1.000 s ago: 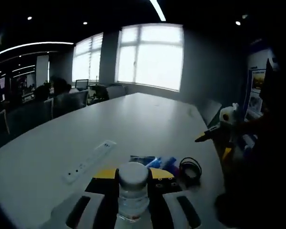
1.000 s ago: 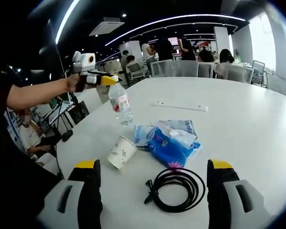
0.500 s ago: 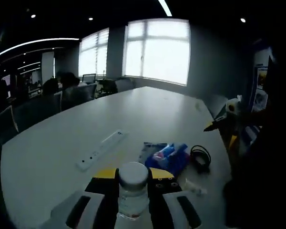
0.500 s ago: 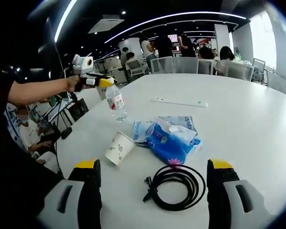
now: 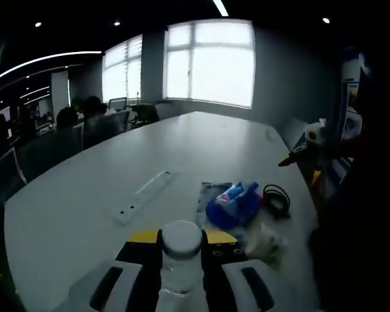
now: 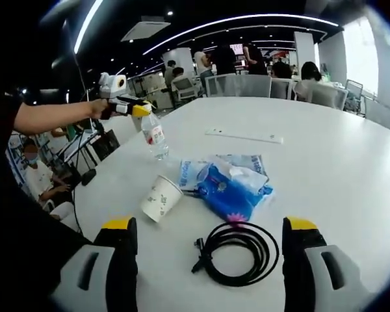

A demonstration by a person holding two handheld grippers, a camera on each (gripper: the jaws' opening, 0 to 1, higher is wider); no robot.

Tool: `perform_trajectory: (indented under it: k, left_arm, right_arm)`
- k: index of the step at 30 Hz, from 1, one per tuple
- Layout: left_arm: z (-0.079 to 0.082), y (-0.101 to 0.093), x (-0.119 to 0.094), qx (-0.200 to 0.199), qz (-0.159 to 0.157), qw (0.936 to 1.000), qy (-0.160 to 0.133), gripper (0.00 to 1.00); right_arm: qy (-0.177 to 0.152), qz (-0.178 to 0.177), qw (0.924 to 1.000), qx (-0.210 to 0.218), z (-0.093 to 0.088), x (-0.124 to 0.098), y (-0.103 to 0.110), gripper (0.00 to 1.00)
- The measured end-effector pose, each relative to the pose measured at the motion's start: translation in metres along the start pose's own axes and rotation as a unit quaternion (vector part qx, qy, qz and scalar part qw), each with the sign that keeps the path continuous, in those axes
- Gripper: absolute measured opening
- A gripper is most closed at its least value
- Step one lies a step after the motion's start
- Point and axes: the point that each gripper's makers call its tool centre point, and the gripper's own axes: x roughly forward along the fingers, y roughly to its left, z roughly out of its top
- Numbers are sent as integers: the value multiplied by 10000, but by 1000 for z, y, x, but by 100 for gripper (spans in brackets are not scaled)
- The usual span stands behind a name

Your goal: Arrange the tabletop items into an orderly group along one side of the table until the central work area is clear of visible clutter.

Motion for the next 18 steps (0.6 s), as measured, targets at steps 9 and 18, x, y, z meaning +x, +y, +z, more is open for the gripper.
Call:
perform_trajectory:
  k: [9,18]
  left_arm:
    - [-13,6,2,58,-123,9997,208,20]
    - [-17,8,-2,129,-137,9994,285,20]
  right_arm:
    - [78,-105,9999,48,-5,-3,-4,88]
    - [120,-103,9999,44,-7,0,-2,88]
